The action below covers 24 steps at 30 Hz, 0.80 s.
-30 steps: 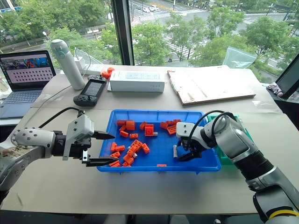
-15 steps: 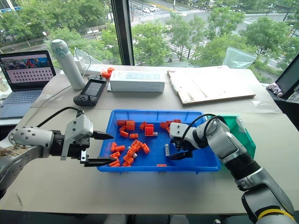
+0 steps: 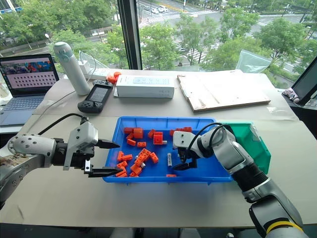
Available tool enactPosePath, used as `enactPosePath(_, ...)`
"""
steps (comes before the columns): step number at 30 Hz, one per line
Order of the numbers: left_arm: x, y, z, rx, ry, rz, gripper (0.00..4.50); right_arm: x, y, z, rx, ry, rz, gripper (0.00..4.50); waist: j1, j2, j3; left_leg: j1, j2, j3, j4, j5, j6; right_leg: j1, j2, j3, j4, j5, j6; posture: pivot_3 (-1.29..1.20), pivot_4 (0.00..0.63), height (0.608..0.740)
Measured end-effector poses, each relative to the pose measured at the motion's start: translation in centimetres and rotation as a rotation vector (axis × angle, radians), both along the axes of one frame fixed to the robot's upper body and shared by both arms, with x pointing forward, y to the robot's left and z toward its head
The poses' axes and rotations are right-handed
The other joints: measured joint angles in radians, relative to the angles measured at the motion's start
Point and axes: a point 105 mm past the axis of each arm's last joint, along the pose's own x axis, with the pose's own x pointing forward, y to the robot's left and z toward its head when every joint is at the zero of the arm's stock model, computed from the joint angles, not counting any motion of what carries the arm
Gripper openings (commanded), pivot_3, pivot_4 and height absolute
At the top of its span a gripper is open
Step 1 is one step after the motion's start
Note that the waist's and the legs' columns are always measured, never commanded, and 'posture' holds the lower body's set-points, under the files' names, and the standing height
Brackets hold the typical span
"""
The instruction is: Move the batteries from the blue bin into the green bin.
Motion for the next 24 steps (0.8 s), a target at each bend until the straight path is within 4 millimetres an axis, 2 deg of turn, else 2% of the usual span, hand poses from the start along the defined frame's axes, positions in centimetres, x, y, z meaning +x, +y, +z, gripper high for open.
enactPosePath(4,0.0,0.0,0.0,0.001,0.000,0.000,4.50,-0.2,1.0,-0.2,0.027,0.018,0.016,4.48,0.000,0.000,0.000,0.000,0.000,0.000,0.000,0.000,0.000,0.000,0.000,0.000,0.000,0.000,0.000,0.00,0.150,0.730)
enactPosePath(7,0.0,0.1,0.0,0.003,-0.001,0.002,4.50,-0.3,1.6,-0.4,0.049,0.047,0.010,3.75,0.000,0.000,0.000,0.000,0.000,0.000,0.000,0.000,0.000,0.000,0.000,0.000,0.000,0.000,0.000,0.00,0.150,0.730)
enactPosePath(9,0.0,0.0,0.0,0.002,-0.001,0.002,4.50,-0.1,1.6,-0.4,0.051,0.058,-0.004,2.99,0.000,0.000,0.000,0.000,0.000,0.000,0.000,0.000,0.000,0.000,0.000,0.000,0.000,0.000,0.000,0.00,0.150,0.730)
enactPosePath(11,0.0,0.0,0.1,0.002,-0.002,0.001,4.50,0.3,1.4,-0.4,0.048,0.060,-0.020,2.48,0.001,0.000,0.000,0.000,0.000,0.000,0.000,0.000,0.000,0.000,0.000,0.000,0.000,0.000,0.000,0.00,0.150,0.730)
enactPosePath(19,-0.1,-0.1,0.1,-0.005,0.000,-0.003,4.50,0.7,0.8,-0.1,0.074,0.089,-0.065,2.48,0.001,0.000,0.000,0.000,0.000,0.000,0.000,0.000,0.000,0.000,0.000,0.000,0.000,0.000,0.000,0.00,0.150,0.730)
enactPosePath(21,-0.1,-0.1,0.1,-0.007,0.001,-0.004,4.50,0.7,0.4,0.4,0.114,0.117,-0.092,2.48,0.001,0.000,0.000,0.000,0.000,0.000,0.000,0.000,0.000,0.000,0.000,0.000,0.000,0.000,0.000,0.00,0.150,0.730)
enactPosePath(24,0.0,-0.2,0.3,-0.015,-0.006,-0.010,4.50,1.0,-2.1,2.8,0.144,0.139,-0.152,2.48,0.005,0.001,0.001,-0.001,-0.001,0.000,0.000,0.000,0.000,0.000,0.000,0.000,0.000,0.000,0.000,0.00,0.150,0.730)
